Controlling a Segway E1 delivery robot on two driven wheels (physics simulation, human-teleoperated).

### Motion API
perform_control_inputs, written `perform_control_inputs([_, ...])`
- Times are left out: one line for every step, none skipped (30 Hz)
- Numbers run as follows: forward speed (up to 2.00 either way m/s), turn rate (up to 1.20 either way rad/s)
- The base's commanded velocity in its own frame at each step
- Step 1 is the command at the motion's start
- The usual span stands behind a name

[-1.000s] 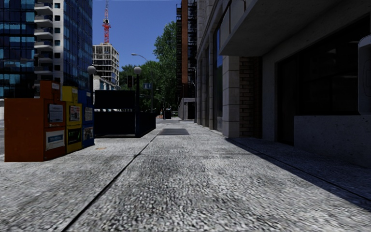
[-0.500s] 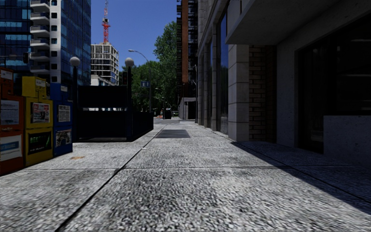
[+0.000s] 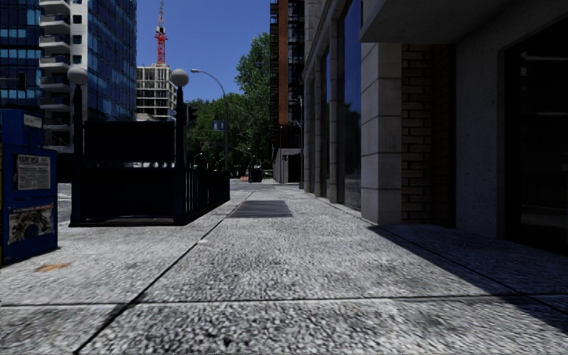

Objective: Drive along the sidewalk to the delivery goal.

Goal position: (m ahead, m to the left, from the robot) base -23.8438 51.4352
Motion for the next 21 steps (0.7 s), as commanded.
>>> perform_control_inputs([2.0,0.0])
perform_control_inputs([2.0,0.0])
perform_control_inputs([2.0,0.0])
perform_control_inputs([2.0,0.0])
perform_control_inputs([2.0,0.0])
perform_control_inputs([2.0,0.0])
perform_control_inputs([2.0,0.0])
perform_control_inputs([2.0,0.0])
perform_control_inputs([2.0,0.0])
perform_control_inputs([2.0,0.0])
perform_control_inputs([2.0,0.0])
perform_control_inputs([2.0,0.0])
perform_control_inputs([2.0,0.0])
perform_control_inputs([2.0,0.0])
perform_control_inputs([2.0,0.19])
perform_control_inputs([2.0,0.43])
perform_control_inputs([2.0,0.51])
perform_control_inputs([2.0,0.5])
perform_control_inputs([2.0,0.04])
perform_control_inputs([2.0,0.04])
perform_control_inputs([2.0,0.0])
